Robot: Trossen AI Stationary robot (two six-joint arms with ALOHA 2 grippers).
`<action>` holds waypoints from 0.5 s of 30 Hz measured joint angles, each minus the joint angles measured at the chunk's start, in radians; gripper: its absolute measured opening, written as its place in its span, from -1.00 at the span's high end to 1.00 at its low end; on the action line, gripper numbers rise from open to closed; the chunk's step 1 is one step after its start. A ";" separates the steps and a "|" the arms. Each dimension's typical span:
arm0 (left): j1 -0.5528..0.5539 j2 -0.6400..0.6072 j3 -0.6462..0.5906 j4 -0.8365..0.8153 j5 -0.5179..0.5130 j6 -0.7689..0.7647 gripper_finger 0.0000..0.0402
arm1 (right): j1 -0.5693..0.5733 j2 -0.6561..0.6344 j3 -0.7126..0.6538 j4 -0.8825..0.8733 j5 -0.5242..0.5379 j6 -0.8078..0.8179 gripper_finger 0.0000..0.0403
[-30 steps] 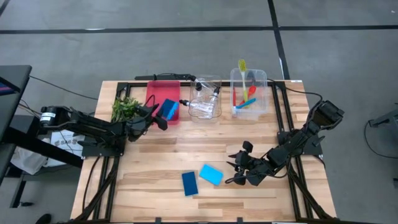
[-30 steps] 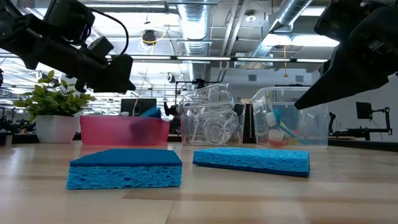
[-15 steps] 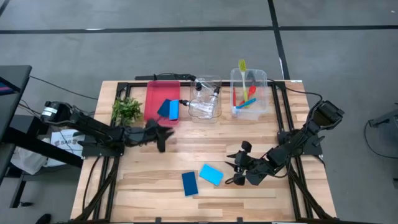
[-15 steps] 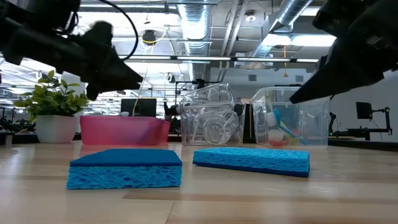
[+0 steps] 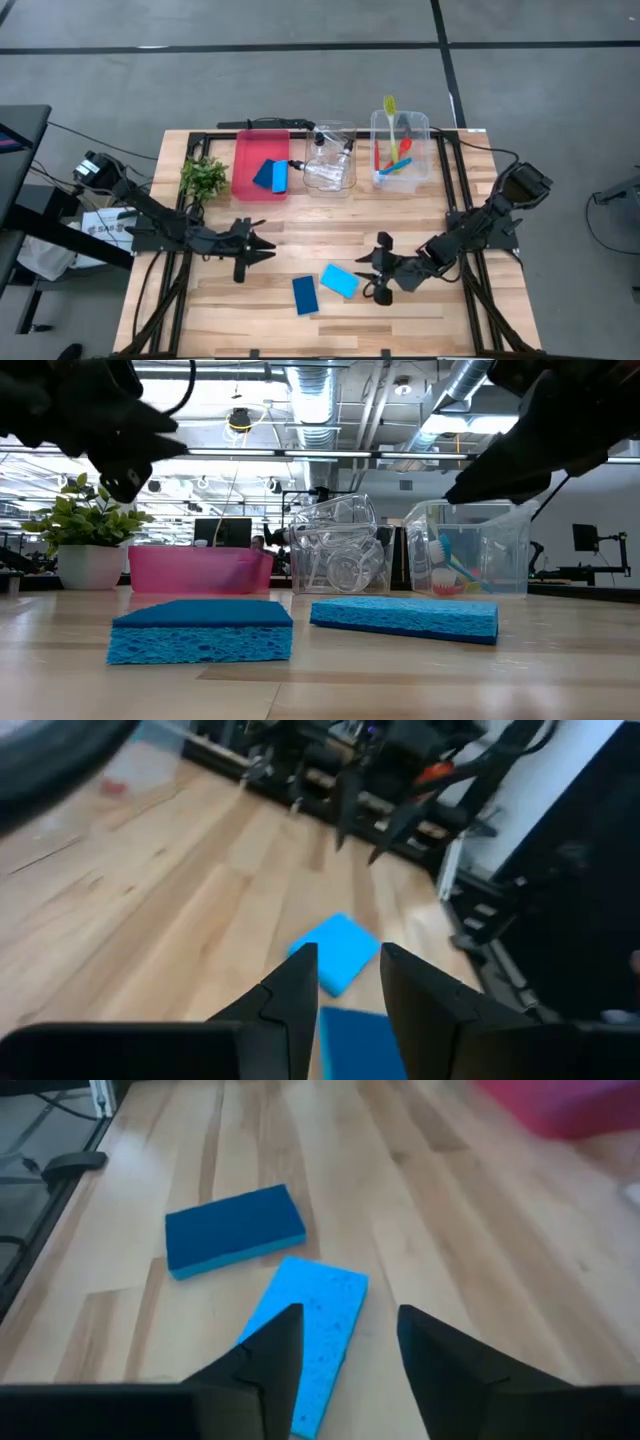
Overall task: Pick & Place Kitchen Sink Supplies
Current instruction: Put the blue sponge into the pink bin
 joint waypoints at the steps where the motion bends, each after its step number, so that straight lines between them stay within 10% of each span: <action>1: -0.004 0.000 0.000 0.013 -0.001 0.001 0.44 | -0.005 0.004 0.000 0.005 -0.009 0.003 0.21; 15: -0.011 0.001 0.022 0.046 0.005 -0.002 0.44 | -0.084 0.274 0.169 -0.062 -0.231 0.013 -0.23</action>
